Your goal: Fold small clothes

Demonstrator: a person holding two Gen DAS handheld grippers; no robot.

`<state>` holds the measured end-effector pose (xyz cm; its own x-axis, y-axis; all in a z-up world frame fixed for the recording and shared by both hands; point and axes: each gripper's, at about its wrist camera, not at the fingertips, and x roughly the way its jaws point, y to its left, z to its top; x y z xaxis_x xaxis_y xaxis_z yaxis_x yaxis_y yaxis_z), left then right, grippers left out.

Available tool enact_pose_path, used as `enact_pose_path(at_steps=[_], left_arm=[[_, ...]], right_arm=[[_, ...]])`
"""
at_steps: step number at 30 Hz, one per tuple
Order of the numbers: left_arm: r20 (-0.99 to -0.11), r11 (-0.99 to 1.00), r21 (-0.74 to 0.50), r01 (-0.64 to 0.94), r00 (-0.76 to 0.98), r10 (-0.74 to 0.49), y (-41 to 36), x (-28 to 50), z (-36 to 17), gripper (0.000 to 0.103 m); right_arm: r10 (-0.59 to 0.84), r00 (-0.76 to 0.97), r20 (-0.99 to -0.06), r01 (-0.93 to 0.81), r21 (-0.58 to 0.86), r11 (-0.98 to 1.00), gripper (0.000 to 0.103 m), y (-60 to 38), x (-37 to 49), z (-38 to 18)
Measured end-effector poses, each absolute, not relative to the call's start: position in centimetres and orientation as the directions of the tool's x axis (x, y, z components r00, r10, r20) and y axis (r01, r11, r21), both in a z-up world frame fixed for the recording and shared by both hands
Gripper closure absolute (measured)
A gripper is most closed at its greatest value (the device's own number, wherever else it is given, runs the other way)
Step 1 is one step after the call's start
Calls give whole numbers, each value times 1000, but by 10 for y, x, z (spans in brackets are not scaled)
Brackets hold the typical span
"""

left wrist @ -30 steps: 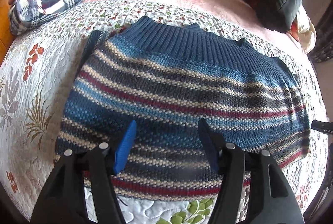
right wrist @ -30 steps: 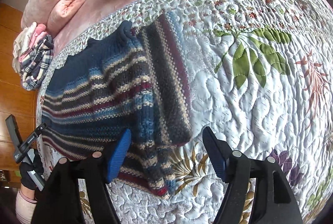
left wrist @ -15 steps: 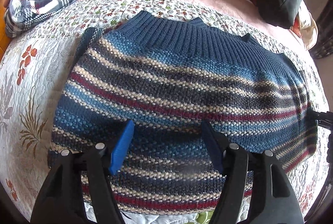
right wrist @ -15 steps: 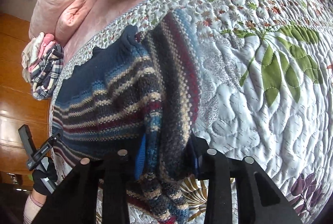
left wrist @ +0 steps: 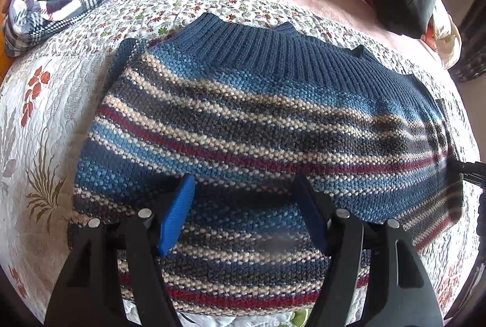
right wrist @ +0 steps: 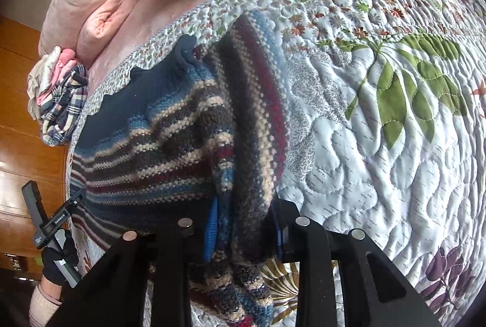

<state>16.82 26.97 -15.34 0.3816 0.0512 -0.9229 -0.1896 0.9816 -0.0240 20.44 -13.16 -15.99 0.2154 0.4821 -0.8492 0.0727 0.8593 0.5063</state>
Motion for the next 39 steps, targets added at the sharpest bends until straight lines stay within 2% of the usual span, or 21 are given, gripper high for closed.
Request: enact_pose_path(at_steps=[8, 15, 21, 28, 39], left_arm=[[-920, 974, -72, -216, 392, 19, 277, 168, -143, 36], [-910, 969, -102, -227, 415, 1, 281, 168, -132, 36], [-904, 965, -126, -232, 427, -15, 286, 167, -125, 36], [-903, 960, -139, -245, 429, -21, 294, 166, -123, 36], [-896, 955, -167, -244, 441, -44, 296, 166, -118, 36]], right_arm=[[514, 235, -825, 31, 535, 844, 76, -114, 204, -116], [530, 218, -820, -144, 510, 848, 77, -43, 212, -53], [524, 183, -832, -259, 474, 842, 77, 22, 213, -29], [445, 144, -884, -336, 379, 862, 78, 77, 212, -37], [369, 114, -922, -319, 318, 893, 77, 99, 216, -81]])
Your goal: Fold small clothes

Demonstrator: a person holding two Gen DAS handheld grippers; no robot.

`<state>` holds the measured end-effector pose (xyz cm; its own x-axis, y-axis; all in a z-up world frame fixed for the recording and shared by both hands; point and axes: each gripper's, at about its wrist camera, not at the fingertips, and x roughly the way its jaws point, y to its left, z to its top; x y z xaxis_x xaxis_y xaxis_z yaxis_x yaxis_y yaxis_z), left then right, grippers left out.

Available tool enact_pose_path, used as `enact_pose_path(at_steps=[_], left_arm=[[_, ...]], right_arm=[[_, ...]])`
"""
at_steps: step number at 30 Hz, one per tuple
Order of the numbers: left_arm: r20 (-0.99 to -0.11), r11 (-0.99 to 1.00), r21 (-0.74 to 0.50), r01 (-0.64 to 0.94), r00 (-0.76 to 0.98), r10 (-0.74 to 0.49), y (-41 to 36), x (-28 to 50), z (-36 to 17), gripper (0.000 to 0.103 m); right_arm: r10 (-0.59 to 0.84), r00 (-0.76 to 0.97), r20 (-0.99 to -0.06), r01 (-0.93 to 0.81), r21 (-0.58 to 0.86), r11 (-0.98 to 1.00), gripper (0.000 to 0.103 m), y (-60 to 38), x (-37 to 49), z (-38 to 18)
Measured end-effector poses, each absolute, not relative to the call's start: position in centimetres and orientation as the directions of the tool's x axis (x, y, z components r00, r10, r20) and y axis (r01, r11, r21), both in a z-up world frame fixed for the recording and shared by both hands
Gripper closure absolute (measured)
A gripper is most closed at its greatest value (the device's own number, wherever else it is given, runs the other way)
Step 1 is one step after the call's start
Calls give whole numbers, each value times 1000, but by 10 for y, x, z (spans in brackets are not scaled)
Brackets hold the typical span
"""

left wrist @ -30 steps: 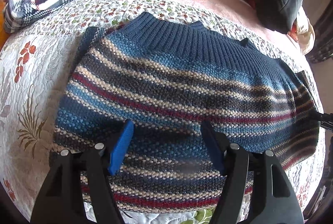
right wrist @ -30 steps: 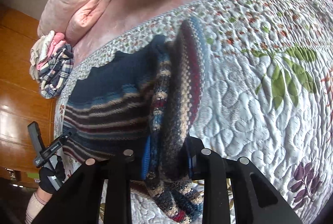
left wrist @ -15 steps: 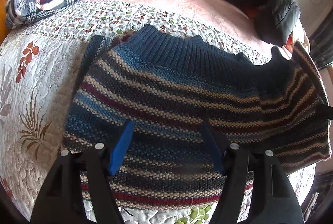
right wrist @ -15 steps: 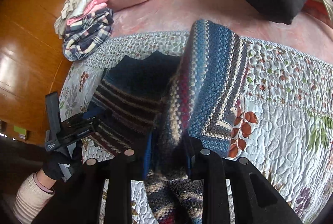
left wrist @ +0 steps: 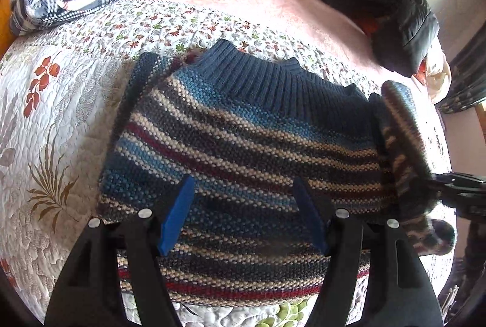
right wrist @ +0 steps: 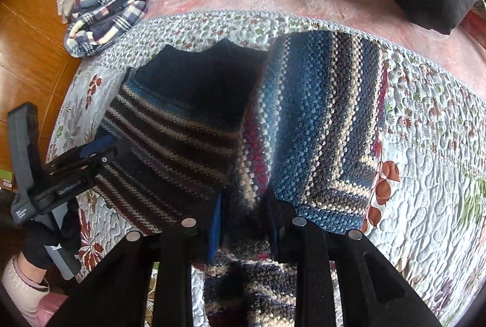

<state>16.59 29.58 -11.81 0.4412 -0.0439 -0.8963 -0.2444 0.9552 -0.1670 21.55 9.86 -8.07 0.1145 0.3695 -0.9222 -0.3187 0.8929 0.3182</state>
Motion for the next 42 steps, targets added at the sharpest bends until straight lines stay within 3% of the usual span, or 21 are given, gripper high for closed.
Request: enact_pose_path(at_steps=[4, 11, 18, 25, 36, 42], left_arm=[[-890, 954, -189, -233, 451, -66, 293, 167, -114, 36], [-880, 939, -268, -216, 451, -148, 285, 170, -111, 36], [-850, 904, -389, -177, 447, -278, 265, 176, -103, 36], [-809, 856, -504, -114, 408, -423, 224, 189, -109, 36], [-822, 841, -527, -122, 324, -468, 173, 215, -148, 38], [-833, 851, -518, -88, 278, -478, 147, 219, -151, 38]], right_arm=[[381, 88, -920, -300, 341, 891, 75, 102, 216, -96], [508, 60, -859, -239, 482, 843, 46, 97, 215, -109], [575, 93, -813, -227, 545, 807, 46, 68, 211, -83], [517, 175, -838, -230, 476, 849, 46, 1, 183, -48], [520, 142, -842, -86, 513, 854, 46, -74, 157, -111], [519, 125, -846, -119, 507, 854, 46, -73, 156, -116]])
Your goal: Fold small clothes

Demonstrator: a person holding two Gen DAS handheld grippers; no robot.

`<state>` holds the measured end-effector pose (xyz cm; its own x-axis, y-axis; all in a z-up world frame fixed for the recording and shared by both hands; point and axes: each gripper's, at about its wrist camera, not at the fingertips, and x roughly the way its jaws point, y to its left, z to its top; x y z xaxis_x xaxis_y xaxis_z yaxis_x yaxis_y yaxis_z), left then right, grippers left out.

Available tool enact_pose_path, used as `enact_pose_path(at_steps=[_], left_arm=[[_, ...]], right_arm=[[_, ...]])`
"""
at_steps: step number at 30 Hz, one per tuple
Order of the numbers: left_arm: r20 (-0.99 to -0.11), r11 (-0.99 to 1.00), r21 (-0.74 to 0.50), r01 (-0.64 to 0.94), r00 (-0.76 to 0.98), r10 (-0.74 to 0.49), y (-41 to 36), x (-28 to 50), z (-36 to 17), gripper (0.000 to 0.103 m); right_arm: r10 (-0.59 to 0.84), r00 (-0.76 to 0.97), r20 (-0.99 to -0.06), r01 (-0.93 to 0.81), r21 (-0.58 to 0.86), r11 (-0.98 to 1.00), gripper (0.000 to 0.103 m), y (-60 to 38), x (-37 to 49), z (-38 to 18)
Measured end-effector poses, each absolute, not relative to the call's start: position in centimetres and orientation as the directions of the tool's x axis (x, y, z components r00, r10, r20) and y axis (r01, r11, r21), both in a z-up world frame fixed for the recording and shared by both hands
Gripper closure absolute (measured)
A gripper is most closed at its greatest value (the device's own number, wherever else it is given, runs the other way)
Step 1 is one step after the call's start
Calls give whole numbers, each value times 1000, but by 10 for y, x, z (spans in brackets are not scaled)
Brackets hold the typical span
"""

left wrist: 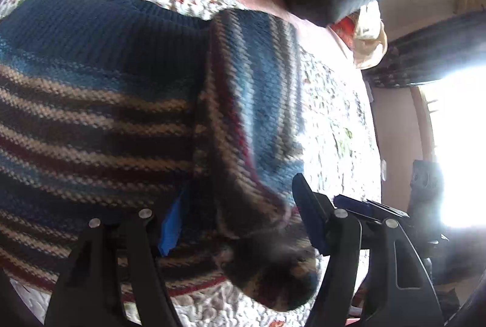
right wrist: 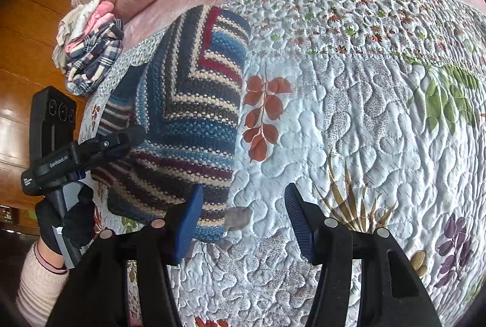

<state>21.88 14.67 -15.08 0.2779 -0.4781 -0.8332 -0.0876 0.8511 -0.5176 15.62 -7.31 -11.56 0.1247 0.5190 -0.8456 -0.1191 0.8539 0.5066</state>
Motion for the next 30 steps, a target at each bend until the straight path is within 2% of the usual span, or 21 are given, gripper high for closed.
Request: enact_pose_path(at_steps=[2, 10, 14, 17, 24, 30], left_arm=[[-862, 875, -476, -88, 242, -445, 138, 221, -157, 38], [-867, 871, -478, -113, 217, -448, 118, 233, -171, 39], [-866, 876, -471, -100, 244, -438, 108, 238, -167, 65], [-871, 895, -441, -70, 272, -409, 102, 237, -158, 73], [-815, 879, -477, -10, 379, -438, 118, 231, -115, 77], [-784, 873, -488, -11, 445, -433, 166, 222, -80, 77]], right_arm=[[519, 128, -845, -121, 506, 854, 46, -70, 157, -115], [515, 122, -848, -148, 498, 855, 46, -62, 155, -115], [510, 119, -852, -142, 494, 858, 46, -63, 155, -118], [509, 119, -853, -134, 494, 859, 46, -64, 156, -120], [517, 129, -846, -115, 505, 855, 46, -69, 154, -119], [538, 123, -834, -134, 524, 841, 46, -51, 155, -115]])
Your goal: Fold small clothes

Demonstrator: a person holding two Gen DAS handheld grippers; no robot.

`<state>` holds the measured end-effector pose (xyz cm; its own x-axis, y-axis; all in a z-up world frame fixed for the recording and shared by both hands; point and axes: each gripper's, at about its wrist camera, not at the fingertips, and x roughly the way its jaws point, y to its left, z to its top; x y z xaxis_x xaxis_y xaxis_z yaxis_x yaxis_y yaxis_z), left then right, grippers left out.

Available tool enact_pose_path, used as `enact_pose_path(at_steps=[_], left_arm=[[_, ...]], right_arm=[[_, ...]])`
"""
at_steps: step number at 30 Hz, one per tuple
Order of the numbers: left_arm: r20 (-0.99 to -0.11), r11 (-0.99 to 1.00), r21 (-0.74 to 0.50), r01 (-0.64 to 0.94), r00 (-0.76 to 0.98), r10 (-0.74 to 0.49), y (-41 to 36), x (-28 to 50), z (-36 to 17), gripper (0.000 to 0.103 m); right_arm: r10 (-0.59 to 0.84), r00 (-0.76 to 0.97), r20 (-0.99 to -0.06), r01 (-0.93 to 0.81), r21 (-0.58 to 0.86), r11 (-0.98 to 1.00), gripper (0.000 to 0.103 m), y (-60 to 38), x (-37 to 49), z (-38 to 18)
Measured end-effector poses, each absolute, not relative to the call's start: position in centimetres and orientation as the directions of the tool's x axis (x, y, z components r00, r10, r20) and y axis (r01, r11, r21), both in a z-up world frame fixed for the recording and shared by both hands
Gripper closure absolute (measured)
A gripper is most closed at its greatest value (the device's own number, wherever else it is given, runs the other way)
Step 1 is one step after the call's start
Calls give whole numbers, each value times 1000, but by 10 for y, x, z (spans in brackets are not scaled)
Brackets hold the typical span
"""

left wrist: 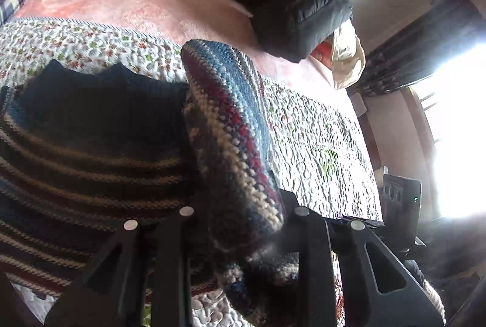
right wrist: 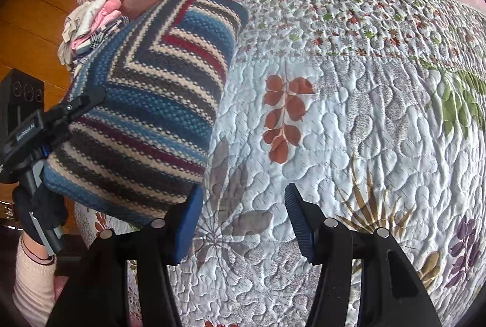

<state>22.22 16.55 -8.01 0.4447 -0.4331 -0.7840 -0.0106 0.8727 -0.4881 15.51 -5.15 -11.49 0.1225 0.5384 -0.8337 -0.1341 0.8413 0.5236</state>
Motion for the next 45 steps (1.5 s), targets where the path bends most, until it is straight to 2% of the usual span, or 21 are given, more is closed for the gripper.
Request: enact_pose_path(at_steps=[13, 18, 22, 27, 34, 39, 45], left_arm=[[-779, 878, -468, -105, 518, -353, 300, 177, -48, 77], [-766, 858, -495, -137, 534, -357, 346, 160, -47, 77], [-759, 853, -497, -159, 557, -338, 377, 150, -45, 77], [-786, 865, -469, -180, 532, -316, 413, 137, -66, 77], [-803, 869, -456, -192, 509, -309, 436, 128, -109, 77], [-800, 865, -469, -179, 502, -329, 436, 124, -129, 75], [-805, 868, -467, -168, 488, -338, 437, 122, -130, 70]], right_arm=[[680, 60, -731, -173, 663, 728, 43, 45, 175, -117], [690, 15, -724, -156, 680, 716, 37, 81, 185, -132], [716, -23, -698, -145, 711, 688, 37, 104, 182, -139], [692, -50, -720, -182, 688, 703, 37, 130, 176, -143], [630, -47, -775, -237, 621, 747, 45, 144, 169, -147], [595, -27, -804, -264, 580, 771, 58, 146, 170, -148], [585, -26, -810, -255, 571, 780, 61, 139, 168, -154]])
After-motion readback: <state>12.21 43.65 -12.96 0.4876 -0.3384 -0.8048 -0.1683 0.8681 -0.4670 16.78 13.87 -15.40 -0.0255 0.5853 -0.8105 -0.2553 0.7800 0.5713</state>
